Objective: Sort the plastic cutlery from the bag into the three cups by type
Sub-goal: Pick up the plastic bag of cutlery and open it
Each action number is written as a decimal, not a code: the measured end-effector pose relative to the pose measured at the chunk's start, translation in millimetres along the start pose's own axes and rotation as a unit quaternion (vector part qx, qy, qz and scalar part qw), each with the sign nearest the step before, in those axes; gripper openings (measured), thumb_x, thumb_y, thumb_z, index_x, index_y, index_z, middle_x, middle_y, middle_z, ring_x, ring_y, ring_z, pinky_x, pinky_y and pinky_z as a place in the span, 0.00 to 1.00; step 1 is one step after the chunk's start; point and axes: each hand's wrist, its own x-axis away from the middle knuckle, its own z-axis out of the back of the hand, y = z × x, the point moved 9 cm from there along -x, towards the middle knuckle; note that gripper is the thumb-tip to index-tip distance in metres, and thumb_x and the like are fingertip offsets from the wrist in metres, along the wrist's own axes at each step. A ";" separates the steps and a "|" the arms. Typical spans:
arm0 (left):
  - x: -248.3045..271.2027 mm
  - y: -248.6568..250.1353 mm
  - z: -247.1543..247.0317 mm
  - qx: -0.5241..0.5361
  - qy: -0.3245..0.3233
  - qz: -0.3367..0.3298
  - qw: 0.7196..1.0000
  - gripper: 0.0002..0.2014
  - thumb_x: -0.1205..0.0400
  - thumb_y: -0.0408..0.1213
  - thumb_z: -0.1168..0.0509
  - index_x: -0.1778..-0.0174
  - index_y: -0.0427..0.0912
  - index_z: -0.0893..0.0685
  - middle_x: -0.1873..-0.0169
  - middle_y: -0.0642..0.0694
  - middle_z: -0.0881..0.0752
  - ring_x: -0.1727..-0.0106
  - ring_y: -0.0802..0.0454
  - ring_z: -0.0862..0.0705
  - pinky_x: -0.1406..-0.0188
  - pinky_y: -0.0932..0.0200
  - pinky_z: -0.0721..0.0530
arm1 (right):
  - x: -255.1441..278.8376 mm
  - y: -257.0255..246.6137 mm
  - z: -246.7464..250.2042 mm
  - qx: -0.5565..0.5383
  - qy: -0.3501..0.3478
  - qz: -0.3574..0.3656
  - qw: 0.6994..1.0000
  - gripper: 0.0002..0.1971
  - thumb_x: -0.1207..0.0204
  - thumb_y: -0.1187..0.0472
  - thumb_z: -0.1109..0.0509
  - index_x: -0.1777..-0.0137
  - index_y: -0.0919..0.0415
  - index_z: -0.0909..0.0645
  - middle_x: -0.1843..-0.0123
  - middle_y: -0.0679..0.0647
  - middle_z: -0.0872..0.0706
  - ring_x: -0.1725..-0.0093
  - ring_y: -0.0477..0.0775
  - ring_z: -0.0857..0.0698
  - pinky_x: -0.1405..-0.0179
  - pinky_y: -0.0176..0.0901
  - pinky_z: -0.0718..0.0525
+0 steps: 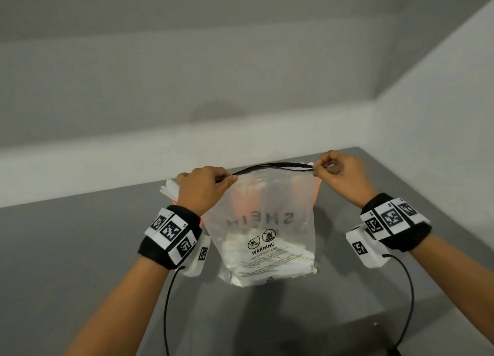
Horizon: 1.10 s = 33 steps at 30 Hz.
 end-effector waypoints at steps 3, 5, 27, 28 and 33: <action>-4.4 5.4 -2.1 -0.031 -0.009 0.014 0.999 0.31 0.20 0.63 0.52 0.67 0.41 0.17 0.73 0.50 0.17 0.62 0.49 0.20 0.32 0.42 0.41 | 0.5 2.2 5.2 -0.014 0.022 -0.008 1.000 0.09 0.29 0.59 0.24 0.66 0.57 0.20 0.64 0.58 0.13 0.67 0.50 0.14 0.66 0.26 0.19; -7.9 13.1 0.8 -0.052 0.007 0.013 0.999 0.34 0.19 0.63 0.55 0.68 0.39 0.16 0.73 0.49 0.18 0.63 0.51 0.21 0.27 0.37 0.47 | 0.1 2.1 1.9 -0.009 0.020 -0.008 1.000 0.09 0.31 0.59 0.22 0.68 0.57 0.19 0.68 0.53 0.14 0.73 0.40 0.17 0.69 0.22 0.21; -7.4 24.5 -82.1 -0.176 -0.150 -0.051 0.972 0.11 0.21 0.44 0.38 0.46 0.44 0.18 0.51 0.45 0.14 0.47 0.45 0.17 0.52 0.56 0.26 | 12.7 31.6 -47.2 -0.446 -0.025 -0.258 0.857 0.13 0.21 0.75 0.43 0.60 0.62 0.22 0.65 0.53 0.15 0.70 0.45 0.14 0.68 0.34 0.12; -2.0 14.2 -91.1 -0.172 -0.167 -0.040 0.970 0.12 0.21 0.44 0.38 0.47 0.43 0.18 0.50 0.45 0.14 0.47 0.45 0.17 0.53 0.56 0.26 | 16.5 36.9 -52.5 -0.482 -0.030 -0.295 0.824 0.13 0.20 0.74 0.44 0.59 0.61 0.23 0.62 0.55 0.17 0.70 0.46 0.13 0.69 0.35 0.12; 2.4 -32.9 -86.9 -0.106 -0.138 0.089 0.981 0.16 0.15 0.44 0.46 0.50 0.37 0.17 0.53 0.41 0.15 0.47 0.41 0.16 0.55 0.54 0.22 | 36.1 47.9 -68.8 -0.480 -0.111 -0.357 0.794 0.16 0.27 0.73 0.51 0.56 0.60 0.22 0.56 0.56 0.22 0.62 0.52 0.19 0.70 0.39 0.13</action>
